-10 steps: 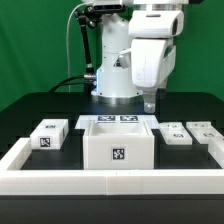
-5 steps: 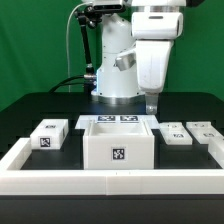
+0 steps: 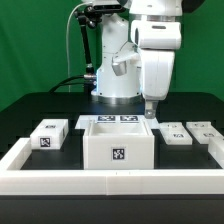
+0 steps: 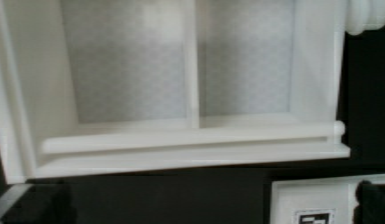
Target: Assemble cabinet
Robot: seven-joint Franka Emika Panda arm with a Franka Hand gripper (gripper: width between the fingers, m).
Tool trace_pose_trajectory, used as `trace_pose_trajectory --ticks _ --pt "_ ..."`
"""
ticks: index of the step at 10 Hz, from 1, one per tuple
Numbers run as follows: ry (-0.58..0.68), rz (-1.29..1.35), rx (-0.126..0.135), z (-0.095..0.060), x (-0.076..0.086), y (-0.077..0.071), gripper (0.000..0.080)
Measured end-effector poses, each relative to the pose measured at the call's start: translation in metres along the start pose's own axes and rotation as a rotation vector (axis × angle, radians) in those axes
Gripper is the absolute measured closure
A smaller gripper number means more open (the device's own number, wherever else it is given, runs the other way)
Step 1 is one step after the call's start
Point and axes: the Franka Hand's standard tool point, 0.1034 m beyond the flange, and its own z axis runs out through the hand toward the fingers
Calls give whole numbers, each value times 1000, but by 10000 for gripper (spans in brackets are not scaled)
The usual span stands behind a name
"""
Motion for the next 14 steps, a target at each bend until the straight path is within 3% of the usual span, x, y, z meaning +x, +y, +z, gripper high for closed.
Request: trace_pose_trajectory --ticks 3,5,6,8,11,12,14 --pt "0 -2 3 1 -1 -2 3" --pt "3 -60 16 7 -19 -21 3" --pt "8 -67 10 12 -26 -29 3" --pt "11 -57 19 19 -28 -37 3" --pt "11 -58 19 20 -28 -37 3" --pt "18 -67 14 26 -31 -40 3" --pt "23 -61 32 38 -31 -51 3"
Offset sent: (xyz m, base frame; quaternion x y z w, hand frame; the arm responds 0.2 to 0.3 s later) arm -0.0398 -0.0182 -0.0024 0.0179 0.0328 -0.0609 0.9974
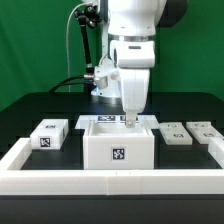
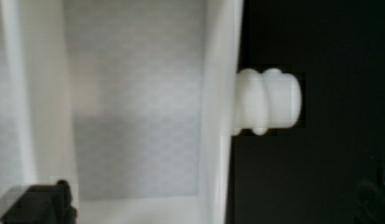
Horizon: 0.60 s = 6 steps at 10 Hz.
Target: Assemble cabinet
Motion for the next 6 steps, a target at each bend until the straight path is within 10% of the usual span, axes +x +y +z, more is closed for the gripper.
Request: trace_pose_trajectory --ticks 6 --pt "9 -5 36 22 4 -9 3"
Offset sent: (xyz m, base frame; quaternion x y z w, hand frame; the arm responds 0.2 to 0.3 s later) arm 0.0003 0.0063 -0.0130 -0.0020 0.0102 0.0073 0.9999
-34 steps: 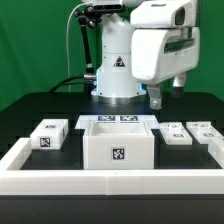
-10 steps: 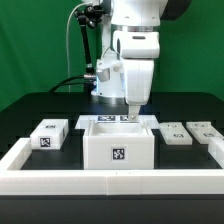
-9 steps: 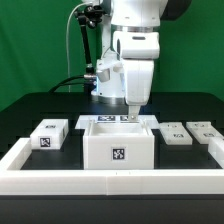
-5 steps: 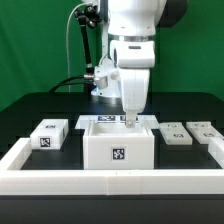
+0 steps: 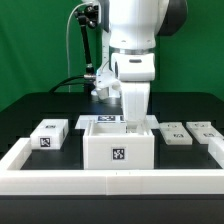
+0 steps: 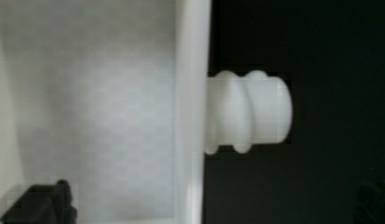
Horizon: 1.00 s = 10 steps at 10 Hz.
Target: Assemble cabinet
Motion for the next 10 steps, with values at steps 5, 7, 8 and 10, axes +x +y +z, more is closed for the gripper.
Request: trace_pose_trajectory --ticks 5,7,8,10 --pt "0 11 -2 -1 1 7 213" --pt "0 11 -2 -1 1 7 573" --pt "0 12 -2 -1 1 7 573" --pt "0 12 -5 -1 0 7 748"
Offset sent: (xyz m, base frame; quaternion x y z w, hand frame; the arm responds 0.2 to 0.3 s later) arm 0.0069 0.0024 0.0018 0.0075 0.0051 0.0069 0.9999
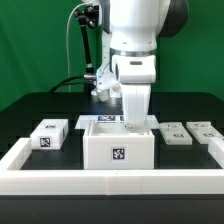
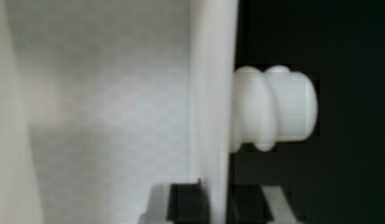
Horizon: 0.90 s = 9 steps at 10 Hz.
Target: Assemble cabinet
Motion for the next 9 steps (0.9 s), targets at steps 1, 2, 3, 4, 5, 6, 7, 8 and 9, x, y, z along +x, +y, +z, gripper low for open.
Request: trace_pose_trajectory --ticks 1,2,3,4,5,6,7,8,9 --pt "0 0 0 0 0 0 762" --pt "0 0 0 0 0 0 762" --pt "0 0 0 0 0 0 762" --pt "0 0 0 0 0 0 762" --pt "0 0 0 0 0 0 762" --pt "0 0 0 0 0 0 762" --pt "0 0 0 0 0 0 762" --pt "0 -3 -3 -2 2 3 762" --pt "1 -7 -10 -4 9 8 762"
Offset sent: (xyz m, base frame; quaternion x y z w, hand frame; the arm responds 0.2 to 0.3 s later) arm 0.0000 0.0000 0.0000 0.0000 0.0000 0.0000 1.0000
